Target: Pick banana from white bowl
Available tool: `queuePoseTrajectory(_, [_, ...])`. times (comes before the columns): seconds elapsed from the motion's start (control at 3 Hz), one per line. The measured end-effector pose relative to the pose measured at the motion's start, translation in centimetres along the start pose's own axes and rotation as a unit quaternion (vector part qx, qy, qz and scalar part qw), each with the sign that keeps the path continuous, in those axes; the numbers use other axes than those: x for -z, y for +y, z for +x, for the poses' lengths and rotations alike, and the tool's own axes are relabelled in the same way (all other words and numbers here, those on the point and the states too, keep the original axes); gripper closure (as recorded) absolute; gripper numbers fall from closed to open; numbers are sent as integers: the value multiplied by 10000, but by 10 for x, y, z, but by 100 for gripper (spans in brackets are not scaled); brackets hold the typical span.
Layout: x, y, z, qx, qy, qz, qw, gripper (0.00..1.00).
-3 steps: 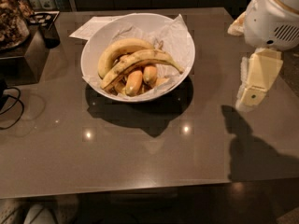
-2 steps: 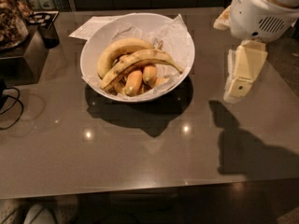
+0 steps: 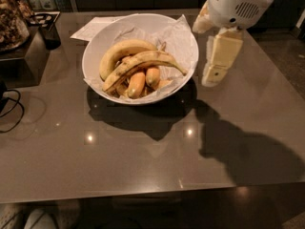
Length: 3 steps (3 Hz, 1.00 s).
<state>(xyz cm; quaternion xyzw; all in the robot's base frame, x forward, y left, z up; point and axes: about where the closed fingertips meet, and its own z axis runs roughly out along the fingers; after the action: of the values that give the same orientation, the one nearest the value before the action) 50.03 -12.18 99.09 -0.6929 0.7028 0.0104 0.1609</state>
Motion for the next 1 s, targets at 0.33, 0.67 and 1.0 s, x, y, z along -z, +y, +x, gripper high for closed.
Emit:
queuePoseTrajectory(0.33, [-6, -13, -16, 178, -32, -78, 9998, 23])
queuePoseTrajectory(0.67, [-11, -25, -32, 361, -64, -130, 9992, 22])
queuePoseTrajectory(1.0, [-18, -32, -49, 588, -102, -207, 9980, 22])
